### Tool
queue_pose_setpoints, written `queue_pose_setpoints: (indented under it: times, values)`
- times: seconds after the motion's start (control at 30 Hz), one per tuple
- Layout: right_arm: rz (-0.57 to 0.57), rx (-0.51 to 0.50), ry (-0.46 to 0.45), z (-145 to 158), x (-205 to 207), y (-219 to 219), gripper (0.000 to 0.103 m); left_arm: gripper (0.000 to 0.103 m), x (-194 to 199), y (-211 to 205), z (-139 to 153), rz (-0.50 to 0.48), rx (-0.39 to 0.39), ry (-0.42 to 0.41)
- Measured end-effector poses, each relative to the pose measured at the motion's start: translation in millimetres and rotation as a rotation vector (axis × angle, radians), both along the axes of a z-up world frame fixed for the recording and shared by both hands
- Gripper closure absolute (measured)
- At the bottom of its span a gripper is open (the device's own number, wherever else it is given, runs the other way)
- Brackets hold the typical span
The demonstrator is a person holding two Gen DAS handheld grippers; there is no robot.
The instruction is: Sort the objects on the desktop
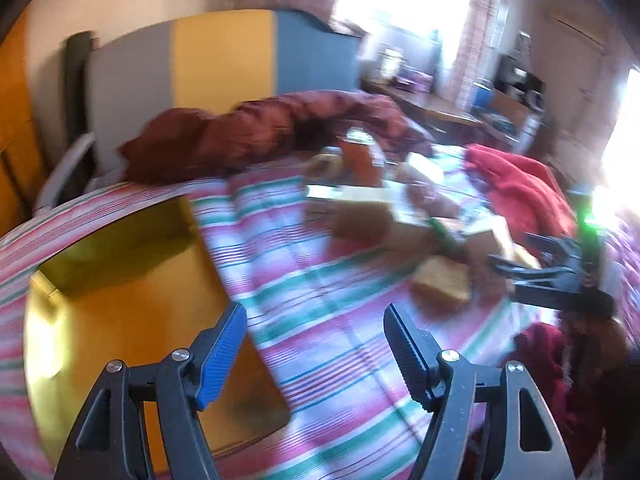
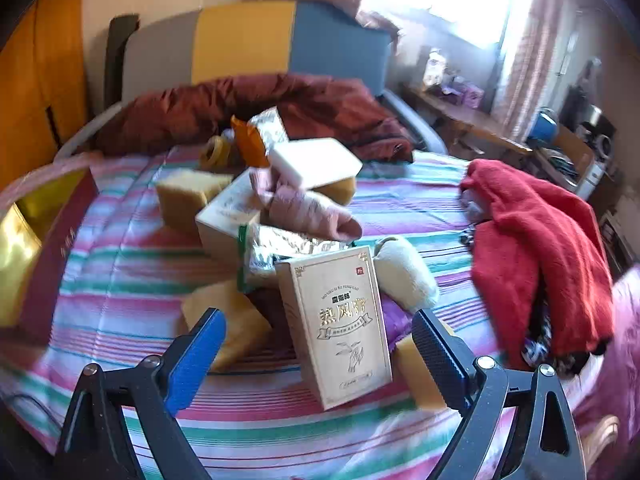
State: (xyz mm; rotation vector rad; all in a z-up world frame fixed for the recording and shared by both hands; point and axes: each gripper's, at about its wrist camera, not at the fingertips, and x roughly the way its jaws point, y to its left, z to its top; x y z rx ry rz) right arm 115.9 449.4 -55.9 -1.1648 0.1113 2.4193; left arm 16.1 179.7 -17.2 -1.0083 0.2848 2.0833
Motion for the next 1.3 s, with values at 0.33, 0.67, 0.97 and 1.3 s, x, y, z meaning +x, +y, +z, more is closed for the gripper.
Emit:
queue_pose_setpoints:
  times: [0.33, 0.67, 0.97, 1.3]
  values:
    - [0.024, 0.001, -0.061, -27.4, -11.0, 16.8, 0.023, 0.030, 19.7, 92.6, -26.7, -0.319, -0.058, -0.023]
    - [0.021, -0.065, -0.044, -30.3, -9.4, 24.3, 0.048, 0.022, 33.3, 156.5, -69.7, -0.475, -0.145, -0.054]
    - [0.021, -0.110, 0.011, -22.3, -6.5, 29.1, 0.050, 0.025, 32.4, 183.3, -97.7, -0.497, -0.224, -0.051]
    - [0.053, -0.118, 0.088, -9.7, -2.4, 26.3, 0.050, 0.038, 35.5, 138.4, -85.3, -0.403, -0.113, -0.057]
